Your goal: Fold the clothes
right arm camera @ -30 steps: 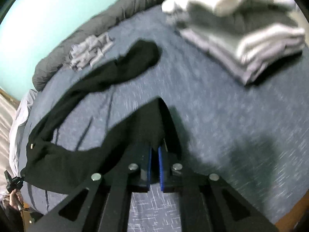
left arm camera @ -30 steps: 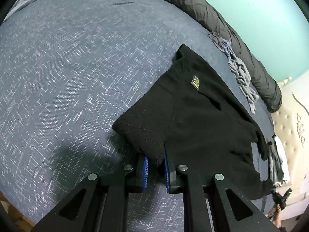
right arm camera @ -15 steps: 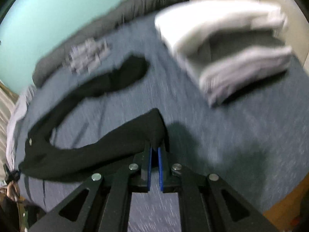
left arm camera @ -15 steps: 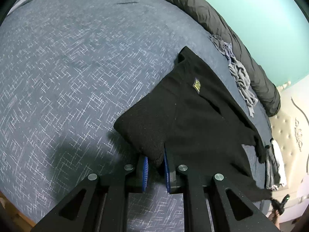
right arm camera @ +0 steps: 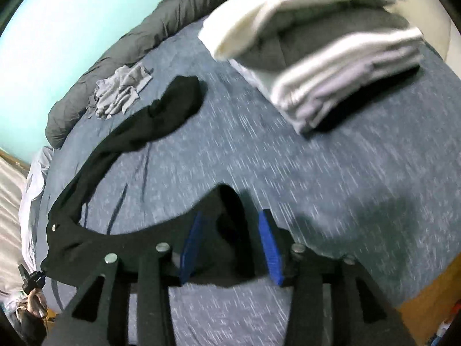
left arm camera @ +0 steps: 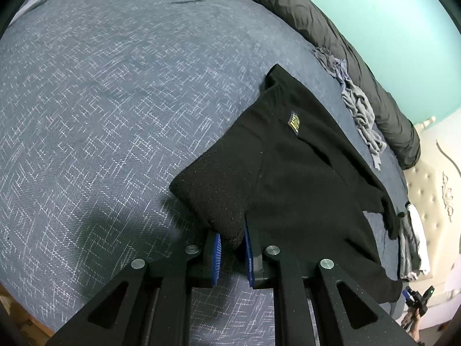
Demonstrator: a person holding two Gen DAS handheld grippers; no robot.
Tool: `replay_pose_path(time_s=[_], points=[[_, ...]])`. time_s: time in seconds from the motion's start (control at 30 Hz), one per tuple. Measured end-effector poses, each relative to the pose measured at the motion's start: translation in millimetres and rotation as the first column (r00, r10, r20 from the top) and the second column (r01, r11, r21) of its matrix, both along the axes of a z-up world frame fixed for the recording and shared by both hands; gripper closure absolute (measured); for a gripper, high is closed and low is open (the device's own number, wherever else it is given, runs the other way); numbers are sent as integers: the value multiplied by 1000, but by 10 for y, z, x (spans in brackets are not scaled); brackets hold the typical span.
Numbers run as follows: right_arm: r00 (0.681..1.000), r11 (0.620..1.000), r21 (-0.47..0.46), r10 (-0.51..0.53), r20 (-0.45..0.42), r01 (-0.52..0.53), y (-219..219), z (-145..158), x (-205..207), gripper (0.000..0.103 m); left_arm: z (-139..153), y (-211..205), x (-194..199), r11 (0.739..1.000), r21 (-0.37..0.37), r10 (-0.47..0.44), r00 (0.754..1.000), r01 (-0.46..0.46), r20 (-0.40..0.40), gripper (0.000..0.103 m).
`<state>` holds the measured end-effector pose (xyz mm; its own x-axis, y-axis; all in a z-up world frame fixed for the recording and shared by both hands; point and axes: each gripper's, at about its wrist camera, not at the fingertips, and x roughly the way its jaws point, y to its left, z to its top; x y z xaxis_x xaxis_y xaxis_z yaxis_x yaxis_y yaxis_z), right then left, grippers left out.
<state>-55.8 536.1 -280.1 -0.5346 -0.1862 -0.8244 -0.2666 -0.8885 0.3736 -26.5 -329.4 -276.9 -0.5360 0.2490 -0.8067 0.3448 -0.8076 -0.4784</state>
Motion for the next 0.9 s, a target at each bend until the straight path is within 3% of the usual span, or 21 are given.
replay_pose_path(time_s=[0.37, 0.4, 0.47, 0.6, 0.77, 0.9], points=[[992, 998, -4, 67, 106, -67, -199, -236, -423, 62, -25, 22, -7, 1000, -3, 2, 1000, -2, 15, 89], [992, 998, -1, 68, 108, -68, -213, -250, -438, 66, -22, 25, -8, 1000, -4, 2, 1000, -2, 16, 89], [991, 998, 6, 69, 113, -70, -240, -274, -468, 86, -16, 31, -11, 1000, -7, 3, 1000, -3, 17, 89], [994, 996, 32, 79, 73, -82, -291, -176, -509, 95, -17, 25, -14, 1000, -9, 0, 1000, 0, 20, 89], [995, 996, 50, 76, -61, -73, -253, 219, -525, 96, -19, 41, -19, 1000, -13, -1, 1000, 1, 22, 88], [979, 994, 68, 98, -180, -87, -255, 517, -494, 96, -21, 50, -16, 1000, -15, -1, 1000, 1, 21, 89]])
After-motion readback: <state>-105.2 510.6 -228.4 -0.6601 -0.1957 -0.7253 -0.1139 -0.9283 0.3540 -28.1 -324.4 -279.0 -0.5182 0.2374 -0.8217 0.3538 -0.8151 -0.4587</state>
